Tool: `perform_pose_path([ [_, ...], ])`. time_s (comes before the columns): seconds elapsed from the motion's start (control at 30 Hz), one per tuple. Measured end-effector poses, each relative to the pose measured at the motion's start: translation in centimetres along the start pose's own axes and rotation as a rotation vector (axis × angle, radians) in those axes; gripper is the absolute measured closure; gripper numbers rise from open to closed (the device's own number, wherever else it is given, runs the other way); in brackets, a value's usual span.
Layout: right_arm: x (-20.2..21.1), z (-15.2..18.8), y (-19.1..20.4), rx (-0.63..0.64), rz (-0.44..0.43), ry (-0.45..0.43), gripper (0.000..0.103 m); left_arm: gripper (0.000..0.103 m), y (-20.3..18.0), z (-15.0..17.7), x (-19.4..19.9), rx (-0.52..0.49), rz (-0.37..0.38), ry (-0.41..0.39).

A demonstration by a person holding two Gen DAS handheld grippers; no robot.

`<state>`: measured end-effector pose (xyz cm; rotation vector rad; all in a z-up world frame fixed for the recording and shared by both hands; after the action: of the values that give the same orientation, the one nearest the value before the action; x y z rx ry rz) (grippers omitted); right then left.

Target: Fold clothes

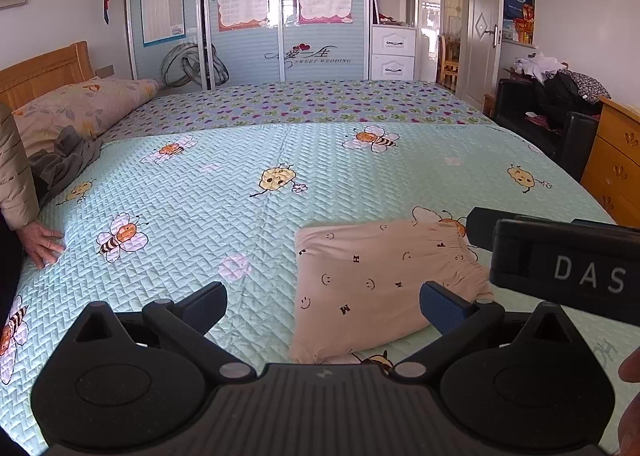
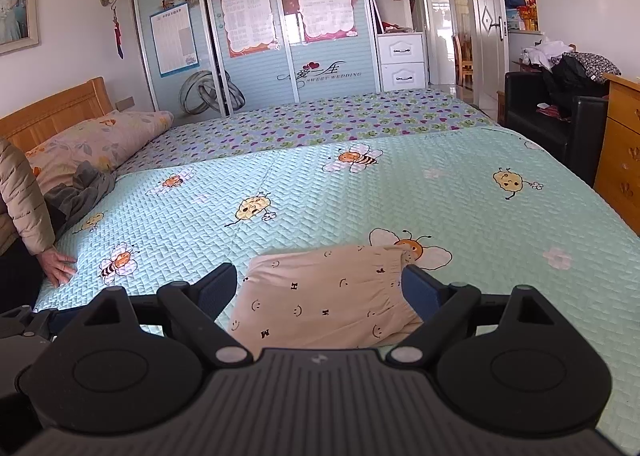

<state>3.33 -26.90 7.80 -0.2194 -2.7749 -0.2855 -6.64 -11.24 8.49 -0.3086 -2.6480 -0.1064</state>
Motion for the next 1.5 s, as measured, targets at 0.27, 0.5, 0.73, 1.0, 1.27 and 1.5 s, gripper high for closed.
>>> perform_pose_path([
  [0.27,0.5,-0.4,0.0,0.008,-0.001,-0.017,0.013,0.001,0.0,-0.1,0.7,0.006,0.009,-0.009],
  [0.5,1.1,-0.9,0.3,0.011,-0.006,-0.034,0.013,0.001,0.0,-0.4,1.5,0.011,0.013,-0.027],
  [0.73,1.8,-1.5,0.6,0.015,-0.013,-0.052,0.013,0.001,-0.2,-0.9,2.6,0.012,0.027,-0.051],
  [1.0,2.3,-1.9,0.9,0.021,-0.017,-0.066,0.013,0.001,-0.2,-1.1,3.1,0.015,0.028,-0.061],
  [1.27,2.8,-2.1,1.1,0.027,-0.016,-0.079,0.013,0.001,-0.1,-1.4,3.7,0.016,0.028,-0.073],
  [1.5,3.2,-2.3,1.5,0.031,-0.02,-0.087,0.013,0.001,0.0,-1.7,4.3,0.017,0.029,-0.084],
])
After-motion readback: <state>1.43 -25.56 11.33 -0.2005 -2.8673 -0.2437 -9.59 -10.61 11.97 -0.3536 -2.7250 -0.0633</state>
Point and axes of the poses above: each gripper's, at about its wrist camera, not at the fingertips, and x roughly against the way its jaws point, y to its left, z to its underside, the point moved 9 cm from there along -x, roughly the way its jaws point, and after that the axes turned 8 degrees about -y, right-handed, at the moved point
